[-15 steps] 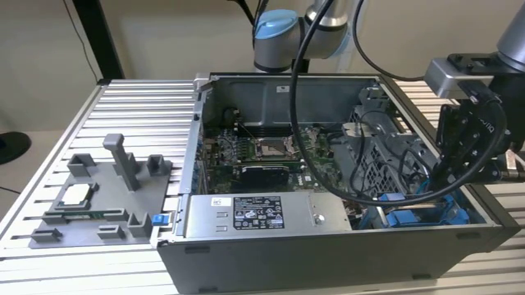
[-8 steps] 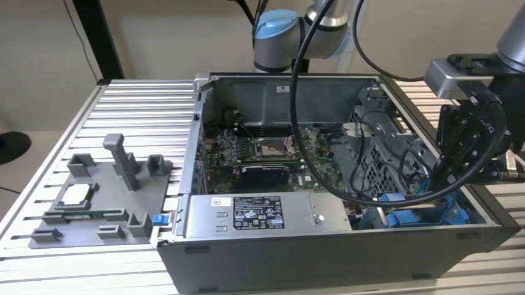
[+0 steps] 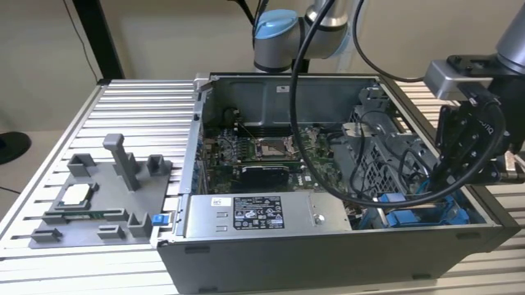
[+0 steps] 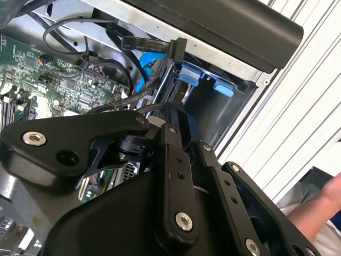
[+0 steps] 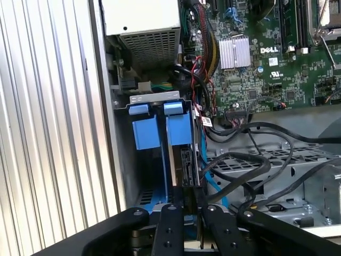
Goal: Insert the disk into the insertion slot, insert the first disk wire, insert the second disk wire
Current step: 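Insert the first disk wire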
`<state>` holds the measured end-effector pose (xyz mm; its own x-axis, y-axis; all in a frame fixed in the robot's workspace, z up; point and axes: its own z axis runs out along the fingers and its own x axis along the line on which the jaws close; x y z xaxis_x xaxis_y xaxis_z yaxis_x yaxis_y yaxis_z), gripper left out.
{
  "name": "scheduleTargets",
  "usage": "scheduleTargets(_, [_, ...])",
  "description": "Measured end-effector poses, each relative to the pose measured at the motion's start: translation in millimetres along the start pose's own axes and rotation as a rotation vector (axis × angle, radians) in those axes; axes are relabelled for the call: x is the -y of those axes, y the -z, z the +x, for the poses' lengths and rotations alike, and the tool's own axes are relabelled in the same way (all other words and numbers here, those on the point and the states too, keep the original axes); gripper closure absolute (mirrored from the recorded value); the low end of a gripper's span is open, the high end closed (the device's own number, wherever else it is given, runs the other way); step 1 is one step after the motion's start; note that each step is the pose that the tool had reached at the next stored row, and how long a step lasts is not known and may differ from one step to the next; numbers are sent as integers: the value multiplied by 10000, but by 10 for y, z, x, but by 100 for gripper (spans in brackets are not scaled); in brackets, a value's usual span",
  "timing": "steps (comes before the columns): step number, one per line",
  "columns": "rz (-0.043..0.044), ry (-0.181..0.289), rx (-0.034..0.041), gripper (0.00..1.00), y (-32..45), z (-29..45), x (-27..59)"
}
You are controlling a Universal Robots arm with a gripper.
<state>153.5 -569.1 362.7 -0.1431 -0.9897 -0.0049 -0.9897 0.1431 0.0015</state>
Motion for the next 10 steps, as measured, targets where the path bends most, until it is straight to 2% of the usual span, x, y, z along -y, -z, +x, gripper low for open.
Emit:
scheduleTargets(5, [-28, 1, 194, 100, -36, -1, 2])
scheduleTargets(10, [-31, 40, 221, 100, -65, -3, 20])
